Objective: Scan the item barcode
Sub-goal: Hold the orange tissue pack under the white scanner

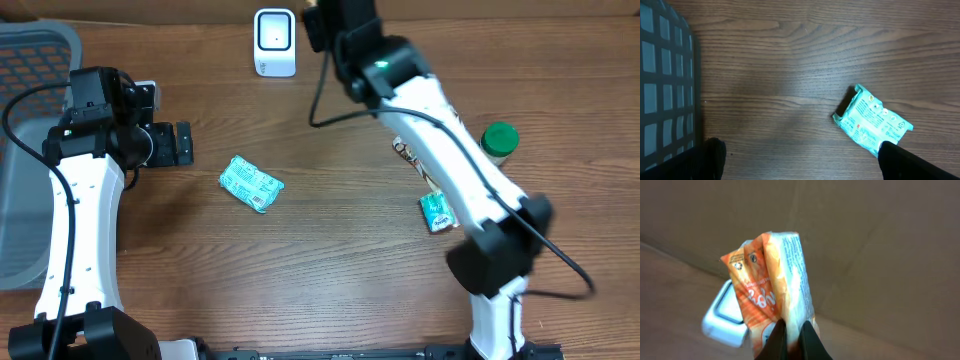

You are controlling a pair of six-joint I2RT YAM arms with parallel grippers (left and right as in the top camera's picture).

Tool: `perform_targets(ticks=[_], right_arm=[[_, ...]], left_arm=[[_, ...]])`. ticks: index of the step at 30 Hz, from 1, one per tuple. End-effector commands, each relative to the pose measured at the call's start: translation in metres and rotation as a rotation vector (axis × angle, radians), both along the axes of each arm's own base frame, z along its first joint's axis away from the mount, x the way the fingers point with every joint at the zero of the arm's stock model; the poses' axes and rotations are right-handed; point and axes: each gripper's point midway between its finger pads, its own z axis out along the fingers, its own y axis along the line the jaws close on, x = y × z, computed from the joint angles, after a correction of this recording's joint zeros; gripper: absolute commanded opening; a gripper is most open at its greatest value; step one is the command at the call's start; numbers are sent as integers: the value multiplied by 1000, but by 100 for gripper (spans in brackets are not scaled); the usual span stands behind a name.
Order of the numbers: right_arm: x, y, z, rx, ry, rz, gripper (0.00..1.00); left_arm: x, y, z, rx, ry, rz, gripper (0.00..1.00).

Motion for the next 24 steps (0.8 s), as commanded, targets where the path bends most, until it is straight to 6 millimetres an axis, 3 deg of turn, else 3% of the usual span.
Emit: perform_targets(ticks=[1, 8, 15, 24], right_arm=[[28, 3, -37, -230, -43, 29, 4], [66, 43, -107, -477, -152, 184, 4], [68, 79, -157, -625, -201, 281, 4], [69, 84, -158, -602, -224, 297, 4]], left_arm=[[2, -3, 3, 0, -12, -31, 100], [2, -3, 3, 0, -12, -31, 100], [2, -3, 3, 0, -12, -31, 100], [2, -3, 3, 0, -12, -31, 99]])
